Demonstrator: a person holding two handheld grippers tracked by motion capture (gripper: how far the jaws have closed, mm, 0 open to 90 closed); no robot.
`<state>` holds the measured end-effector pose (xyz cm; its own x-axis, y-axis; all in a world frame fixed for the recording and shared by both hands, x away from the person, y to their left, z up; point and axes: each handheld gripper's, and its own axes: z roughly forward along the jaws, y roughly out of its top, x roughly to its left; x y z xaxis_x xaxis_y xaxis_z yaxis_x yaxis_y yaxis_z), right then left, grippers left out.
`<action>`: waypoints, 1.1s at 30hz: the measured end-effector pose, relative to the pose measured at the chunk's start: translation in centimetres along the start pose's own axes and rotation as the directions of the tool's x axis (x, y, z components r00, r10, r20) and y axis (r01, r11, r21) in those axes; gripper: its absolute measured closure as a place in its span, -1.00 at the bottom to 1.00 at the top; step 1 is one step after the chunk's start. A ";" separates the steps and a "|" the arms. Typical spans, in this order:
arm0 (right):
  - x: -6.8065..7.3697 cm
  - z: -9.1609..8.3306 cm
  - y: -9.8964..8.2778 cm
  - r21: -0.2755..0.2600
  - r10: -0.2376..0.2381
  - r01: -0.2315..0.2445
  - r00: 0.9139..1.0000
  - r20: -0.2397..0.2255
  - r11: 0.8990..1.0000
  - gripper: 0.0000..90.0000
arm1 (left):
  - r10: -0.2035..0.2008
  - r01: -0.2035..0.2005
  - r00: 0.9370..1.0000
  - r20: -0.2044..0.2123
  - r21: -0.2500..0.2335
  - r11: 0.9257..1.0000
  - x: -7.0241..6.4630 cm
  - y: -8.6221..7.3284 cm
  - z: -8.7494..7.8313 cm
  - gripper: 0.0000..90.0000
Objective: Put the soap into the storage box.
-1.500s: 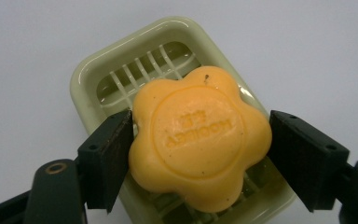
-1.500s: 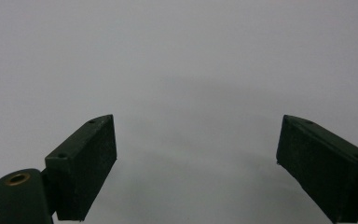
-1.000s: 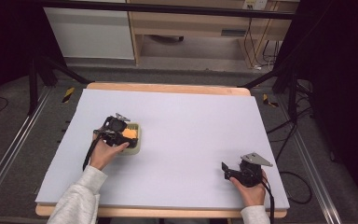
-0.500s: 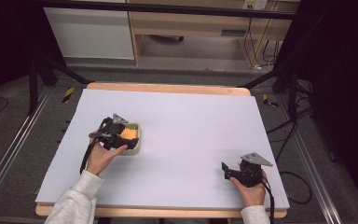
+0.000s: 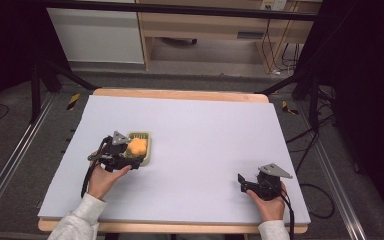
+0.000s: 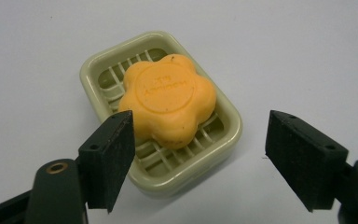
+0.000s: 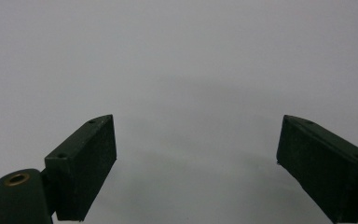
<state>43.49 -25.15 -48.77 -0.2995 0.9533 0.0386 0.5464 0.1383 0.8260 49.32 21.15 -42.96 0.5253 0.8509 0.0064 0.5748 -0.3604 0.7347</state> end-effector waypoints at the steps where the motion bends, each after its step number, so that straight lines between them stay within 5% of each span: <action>1: 0.0 0.0 0.0 0.000 0.000 0.000 1.000 0.000 1.000 -0.73 | 0.000 0.000 1.000 0.000 0.000 1.000 0.0 0.0 0.0 -0.47; 15: 0.0 -0.1 0.0 -0.004 0.000 0.000 1.000 0.002 1.000 -0.73 | -0.057 0.054 0.998 -0.032 -0.075 0.996 1.1 -3.4 -2.0 -0.49; 33: -0.1 -0.1 0.0 -0.008 0.012 -0.013 1.000 -0.004 1.000 -0.73 | -0.132 0.125 0.987 -0.096 -0.076 0.989 3.4 -6.9 -2.5 -0.50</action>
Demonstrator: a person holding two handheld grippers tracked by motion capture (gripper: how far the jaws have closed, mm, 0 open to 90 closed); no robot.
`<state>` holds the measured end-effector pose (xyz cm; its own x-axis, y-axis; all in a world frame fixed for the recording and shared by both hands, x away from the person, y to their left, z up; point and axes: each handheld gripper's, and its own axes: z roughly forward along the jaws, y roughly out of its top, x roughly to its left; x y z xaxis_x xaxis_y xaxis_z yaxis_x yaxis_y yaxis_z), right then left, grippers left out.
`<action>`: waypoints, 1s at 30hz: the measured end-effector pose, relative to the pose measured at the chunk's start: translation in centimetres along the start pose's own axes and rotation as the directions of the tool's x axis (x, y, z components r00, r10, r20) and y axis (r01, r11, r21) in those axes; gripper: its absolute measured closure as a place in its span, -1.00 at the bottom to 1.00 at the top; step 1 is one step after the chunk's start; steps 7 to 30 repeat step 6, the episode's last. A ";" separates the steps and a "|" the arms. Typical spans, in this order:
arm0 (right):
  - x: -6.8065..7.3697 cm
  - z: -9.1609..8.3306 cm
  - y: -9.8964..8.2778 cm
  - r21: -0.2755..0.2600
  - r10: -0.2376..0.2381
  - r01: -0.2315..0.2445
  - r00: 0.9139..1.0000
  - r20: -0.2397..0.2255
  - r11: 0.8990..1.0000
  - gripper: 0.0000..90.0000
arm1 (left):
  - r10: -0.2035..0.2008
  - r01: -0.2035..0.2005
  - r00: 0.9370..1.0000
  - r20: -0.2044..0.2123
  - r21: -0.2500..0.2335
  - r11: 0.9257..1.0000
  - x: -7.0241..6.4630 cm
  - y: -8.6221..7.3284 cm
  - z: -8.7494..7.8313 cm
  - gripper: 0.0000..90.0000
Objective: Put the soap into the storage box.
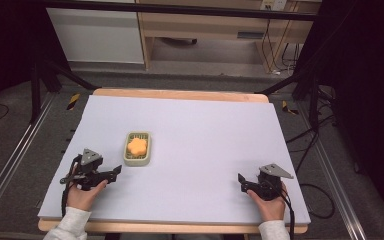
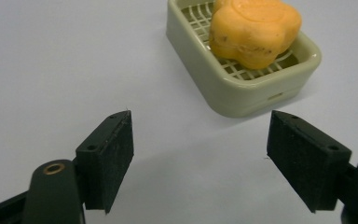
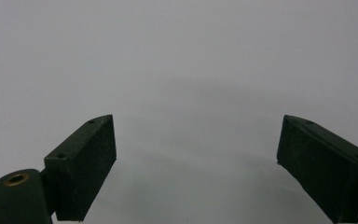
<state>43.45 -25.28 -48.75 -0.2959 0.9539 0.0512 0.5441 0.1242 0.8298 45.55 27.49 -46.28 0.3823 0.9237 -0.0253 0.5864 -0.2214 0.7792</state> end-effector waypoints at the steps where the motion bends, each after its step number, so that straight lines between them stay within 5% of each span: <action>1: -0.1 0.0 0.0 -0.001 -0.004 0.004 1.000 0.001 1.000 -0.73 | 0.003 -0.003 1.000 -0.003 0.002 1.000 0.1 -0.2 0.0 -0.50; 30: -0.1 0.0 0.0 0.001 -0.002 0.002 1.000 0.001 1.000 -0.73 | 0.012 -0.012 1.000 -0.019 0.010 1.000 0.5 -0.4 0.0 -0.50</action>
